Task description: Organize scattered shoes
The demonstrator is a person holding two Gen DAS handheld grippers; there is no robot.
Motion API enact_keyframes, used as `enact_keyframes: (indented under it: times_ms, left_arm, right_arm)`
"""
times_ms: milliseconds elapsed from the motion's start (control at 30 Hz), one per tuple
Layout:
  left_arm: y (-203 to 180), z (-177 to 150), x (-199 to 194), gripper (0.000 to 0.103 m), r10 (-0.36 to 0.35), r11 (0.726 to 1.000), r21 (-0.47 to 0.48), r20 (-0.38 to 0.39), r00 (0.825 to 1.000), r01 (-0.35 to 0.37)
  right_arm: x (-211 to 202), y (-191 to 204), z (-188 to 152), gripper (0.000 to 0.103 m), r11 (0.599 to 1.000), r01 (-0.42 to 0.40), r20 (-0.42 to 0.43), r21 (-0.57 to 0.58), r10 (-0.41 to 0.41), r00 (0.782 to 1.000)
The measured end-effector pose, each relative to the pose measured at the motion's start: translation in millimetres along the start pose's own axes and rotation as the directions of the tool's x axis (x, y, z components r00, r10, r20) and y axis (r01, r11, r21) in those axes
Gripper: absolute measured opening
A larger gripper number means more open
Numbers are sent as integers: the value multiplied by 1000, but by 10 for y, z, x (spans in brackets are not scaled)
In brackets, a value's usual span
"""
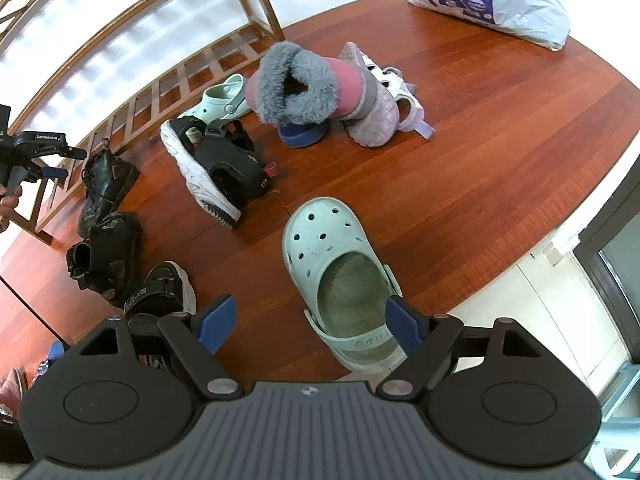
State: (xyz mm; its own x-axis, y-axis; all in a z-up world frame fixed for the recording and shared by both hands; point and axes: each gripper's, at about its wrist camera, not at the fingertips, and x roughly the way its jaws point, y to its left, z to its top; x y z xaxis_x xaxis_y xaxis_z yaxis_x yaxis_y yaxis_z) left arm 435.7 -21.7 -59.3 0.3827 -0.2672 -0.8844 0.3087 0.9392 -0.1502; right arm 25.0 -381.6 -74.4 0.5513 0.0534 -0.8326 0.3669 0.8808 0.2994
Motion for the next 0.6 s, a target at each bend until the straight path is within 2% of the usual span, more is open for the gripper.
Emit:
enact_keyframes:
  times_ms: [67, 267, 600]
  left_arm:
    - [-6, 30, 54, 58, 0, 1000, 2, -5, 1000, 0]
    - [-51, 46, 210, 42, 27, 999, 41, -26, 999, -26]
    - [-51, 58, 304, 41, 26, 999, 38, -32, 999, -24]
  right_arm:
    - [0, -2, -12, 86, 1000, 4, -1, 4, -4, 1000]
    - [-11, -24, -39, 87, 1000, 19, 0, 17, -19, 1000]
    - [-46, -55, -62, 87, 999, 31, -2, 19, -31, 1000]
